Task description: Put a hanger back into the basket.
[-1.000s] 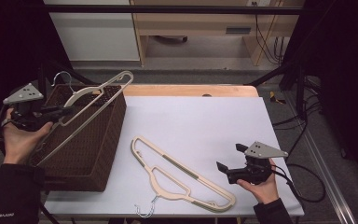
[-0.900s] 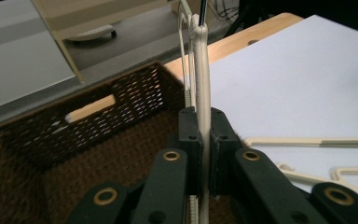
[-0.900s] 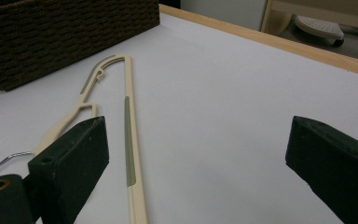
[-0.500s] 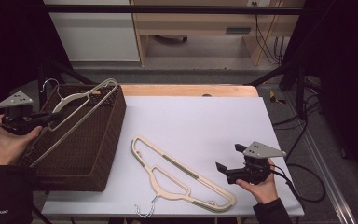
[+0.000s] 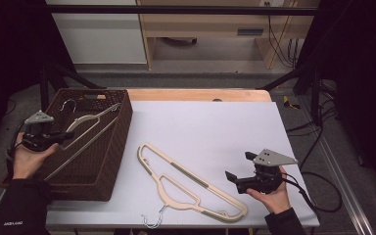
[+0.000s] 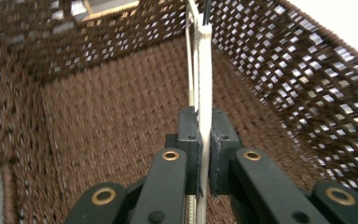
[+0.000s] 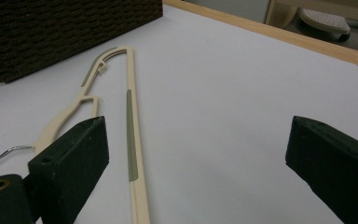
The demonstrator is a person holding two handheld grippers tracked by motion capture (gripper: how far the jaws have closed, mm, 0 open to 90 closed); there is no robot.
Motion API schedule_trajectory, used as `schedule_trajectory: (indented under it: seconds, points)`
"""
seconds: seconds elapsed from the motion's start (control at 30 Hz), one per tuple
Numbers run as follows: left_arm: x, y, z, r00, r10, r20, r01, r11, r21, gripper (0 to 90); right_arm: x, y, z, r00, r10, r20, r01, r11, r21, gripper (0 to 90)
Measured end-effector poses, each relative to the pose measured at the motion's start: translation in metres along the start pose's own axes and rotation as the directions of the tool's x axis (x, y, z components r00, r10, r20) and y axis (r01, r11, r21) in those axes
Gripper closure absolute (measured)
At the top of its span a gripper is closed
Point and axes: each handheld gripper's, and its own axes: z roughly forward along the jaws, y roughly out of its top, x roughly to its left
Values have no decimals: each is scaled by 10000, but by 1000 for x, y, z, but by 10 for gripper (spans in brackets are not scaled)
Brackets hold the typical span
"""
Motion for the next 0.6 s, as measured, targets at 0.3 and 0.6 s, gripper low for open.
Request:
schedule_trajectory:
  seconds: [0.3, 0.6]
  points:
    - [5, -8, -4, 9943, -546, -913, 585, 9974, 413, 746, 0, 0, 0, 10000, -40, -44, 41, 10000, 15, 60]
    - [6, -17, -32, 9808, -1147, -1574, 1145, 9934, -105, 610, 0, 0, -1, 10000, -11, -54, 10, 10000, -45, 60]
